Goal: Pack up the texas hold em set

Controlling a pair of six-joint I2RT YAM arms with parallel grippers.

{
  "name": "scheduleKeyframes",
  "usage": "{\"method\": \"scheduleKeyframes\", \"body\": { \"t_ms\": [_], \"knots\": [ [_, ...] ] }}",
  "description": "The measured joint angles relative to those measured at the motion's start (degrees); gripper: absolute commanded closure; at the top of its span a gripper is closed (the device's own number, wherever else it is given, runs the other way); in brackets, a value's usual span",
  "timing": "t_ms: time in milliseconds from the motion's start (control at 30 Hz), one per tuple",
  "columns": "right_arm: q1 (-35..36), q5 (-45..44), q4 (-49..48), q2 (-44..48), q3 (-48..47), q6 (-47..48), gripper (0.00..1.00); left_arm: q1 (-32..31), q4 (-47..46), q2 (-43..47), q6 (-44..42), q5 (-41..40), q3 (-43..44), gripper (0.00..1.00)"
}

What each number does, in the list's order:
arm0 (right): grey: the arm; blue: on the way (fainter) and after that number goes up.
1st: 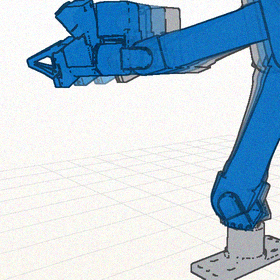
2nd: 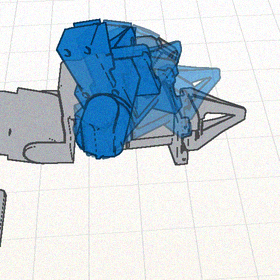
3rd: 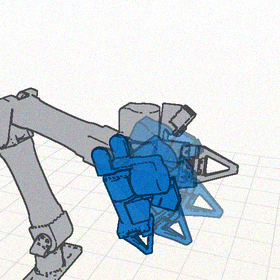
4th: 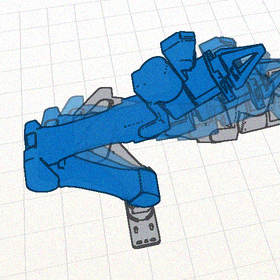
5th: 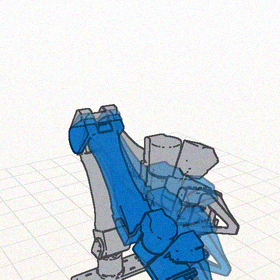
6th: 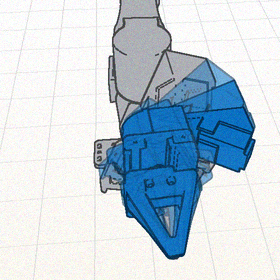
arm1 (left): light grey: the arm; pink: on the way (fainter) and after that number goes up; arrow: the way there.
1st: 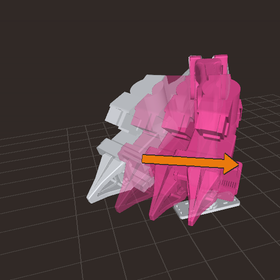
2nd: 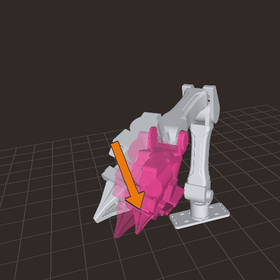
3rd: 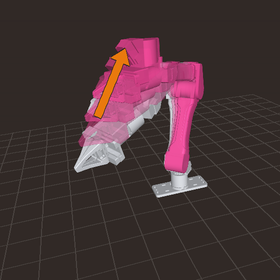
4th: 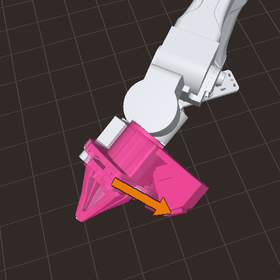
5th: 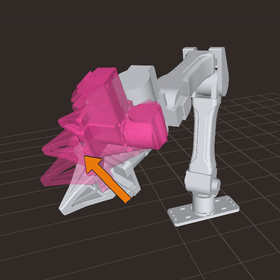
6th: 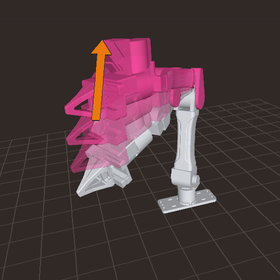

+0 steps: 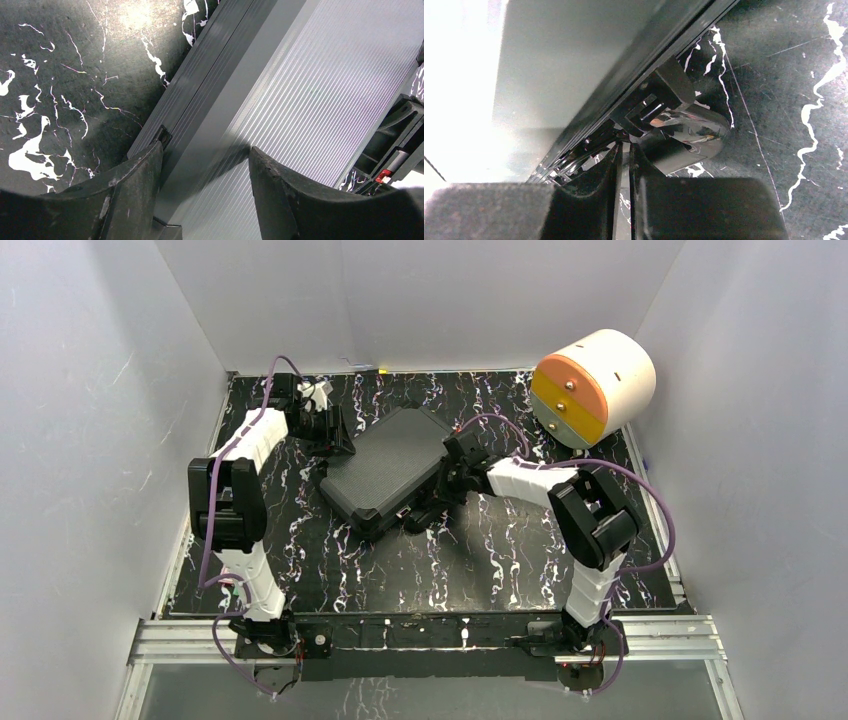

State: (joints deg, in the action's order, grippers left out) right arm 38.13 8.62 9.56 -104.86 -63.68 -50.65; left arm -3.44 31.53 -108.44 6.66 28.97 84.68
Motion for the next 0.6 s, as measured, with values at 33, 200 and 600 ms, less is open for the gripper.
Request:
{"method": "scheduleKeyframes", "body": {
  "t_ms": [33,200,600],
  "knots": [
    [0.09,-0.28,0.48,-0.22,-0.37,-0.04,0.84,0.00,-0.02,0.00,0.00,0.00,-0.02,0.49],
    [0.74,-2.12,2.71,-0.68,-1.73,-0.48,0.89,0.02,-0.39,0.00,0.44,0.00,-0.15,0.52],
    [1.73,-9.27,2.67,-3.89,-3.89,-5.62,0.99,0.76,-2.67,0.28,1.99,1.33,-1.75,0.56]
  ]
}}
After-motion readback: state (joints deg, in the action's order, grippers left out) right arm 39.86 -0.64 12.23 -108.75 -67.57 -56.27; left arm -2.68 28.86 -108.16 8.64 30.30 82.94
